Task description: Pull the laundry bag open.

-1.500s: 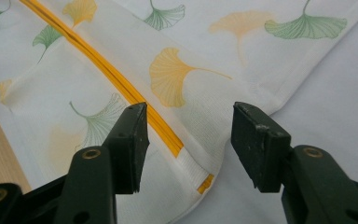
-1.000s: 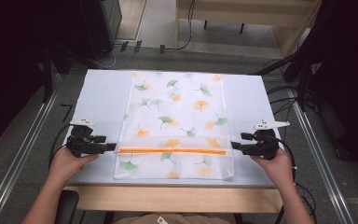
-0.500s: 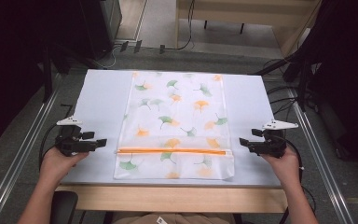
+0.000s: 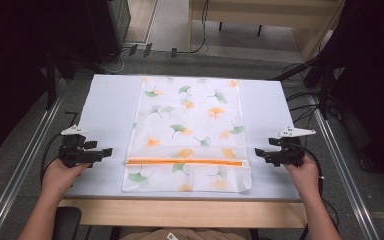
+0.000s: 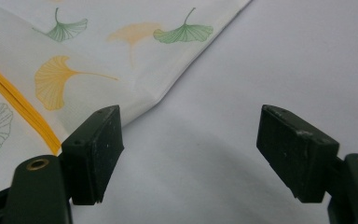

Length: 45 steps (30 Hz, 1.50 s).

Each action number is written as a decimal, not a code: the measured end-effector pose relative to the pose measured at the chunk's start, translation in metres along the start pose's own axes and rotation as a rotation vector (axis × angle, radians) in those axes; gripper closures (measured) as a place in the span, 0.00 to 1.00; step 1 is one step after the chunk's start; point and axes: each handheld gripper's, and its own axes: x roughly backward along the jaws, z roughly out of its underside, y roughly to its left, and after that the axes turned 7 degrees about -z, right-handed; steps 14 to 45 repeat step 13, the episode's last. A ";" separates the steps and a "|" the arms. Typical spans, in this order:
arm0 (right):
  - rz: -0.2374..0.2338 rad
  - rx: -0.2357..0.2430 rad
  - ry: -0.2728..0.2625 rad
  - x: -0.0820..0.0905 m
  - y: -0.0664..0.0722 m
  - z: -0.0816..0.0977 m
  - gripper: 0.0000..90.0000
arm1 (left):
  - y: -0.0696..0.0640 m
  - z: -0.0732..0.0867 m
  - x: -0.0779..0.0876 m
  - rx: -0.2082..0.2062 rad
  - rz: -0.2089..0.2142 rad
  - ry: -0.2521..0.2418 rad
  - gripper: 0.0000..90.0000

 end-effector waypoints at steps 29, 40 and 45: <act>0.002 -0.002 0.018 -0.002 -0.001 0.000 0.27 | -0.001 0.001 -0.006 -0.017 -0.015 0.013 0.23; 0.002 -0.002 0.018 -0.002 -0.001 0.000 0.27 | -0.001 0.001 -0.006 -0.017 -0.015 0.013 0.23; 0.002 -0.002 0.018 -0.002 -0.001 0.000 0.27 | -0.001 0.001 -0.006 -0.017 -0.015 0.013 0.23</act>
